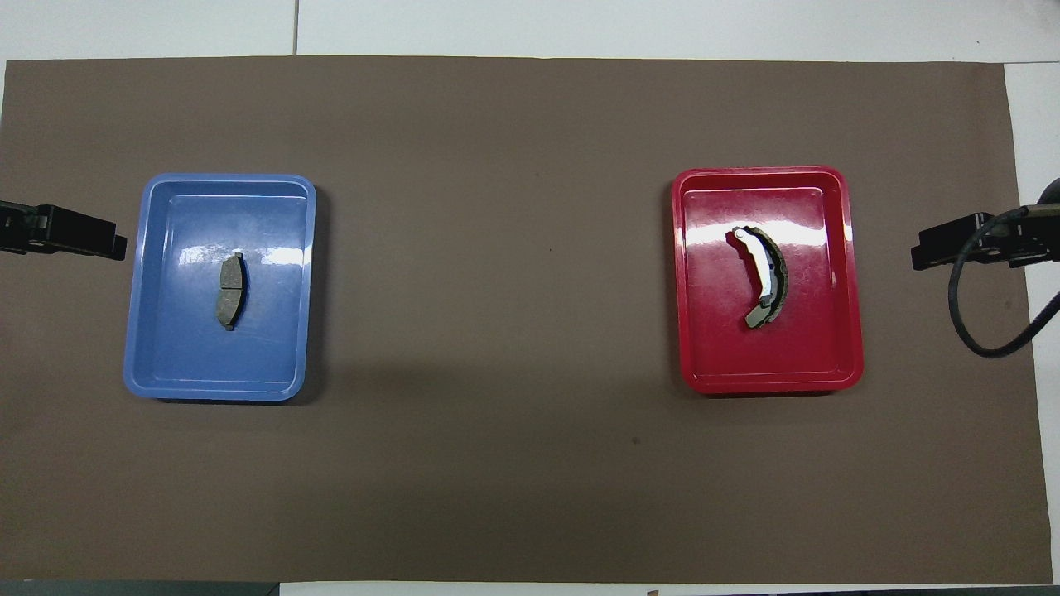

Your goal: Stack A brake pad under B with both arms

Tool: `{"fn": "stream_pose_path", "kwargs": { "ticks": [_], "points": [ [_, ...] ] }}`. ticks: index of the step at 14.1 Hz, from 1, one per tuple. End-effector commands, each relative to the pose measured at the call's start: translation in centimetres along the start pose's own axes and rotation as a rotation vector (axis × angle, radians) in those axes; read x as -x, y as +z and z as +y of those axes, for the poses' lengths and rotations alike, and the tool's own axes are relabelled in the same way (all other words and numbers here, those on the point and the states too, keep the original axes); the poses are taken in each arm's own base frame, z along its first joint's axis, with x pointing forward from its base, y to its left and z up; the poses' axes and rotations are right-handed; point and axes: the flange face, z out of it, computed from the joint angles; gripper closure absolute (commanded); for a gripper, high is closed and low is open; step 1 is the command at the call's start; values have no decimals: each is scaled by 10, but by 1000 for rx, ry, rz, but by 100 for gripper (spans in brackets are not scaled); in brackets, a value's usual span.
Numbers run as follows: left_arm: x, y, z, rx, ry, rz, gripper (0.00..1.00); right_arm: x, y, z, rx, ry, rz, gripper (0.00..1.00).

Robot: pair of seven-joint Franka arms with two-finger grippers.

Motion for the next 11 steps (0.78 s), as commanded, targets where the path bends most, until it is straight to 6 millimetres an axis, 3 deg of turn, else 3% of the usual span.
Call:
{"fn": "stream_pose_path", "kwargs": {
  "ticks": [1, 11],
  "points": [
    [2, -1, 0, 1, -8, -19, 0, 1, 1, 2, 9, -22, 8, 1],
    [6, 4, -5, 10, -17, -43, 0, 2, 5, -6, 6, -37, 7, 1]
  ]
}}
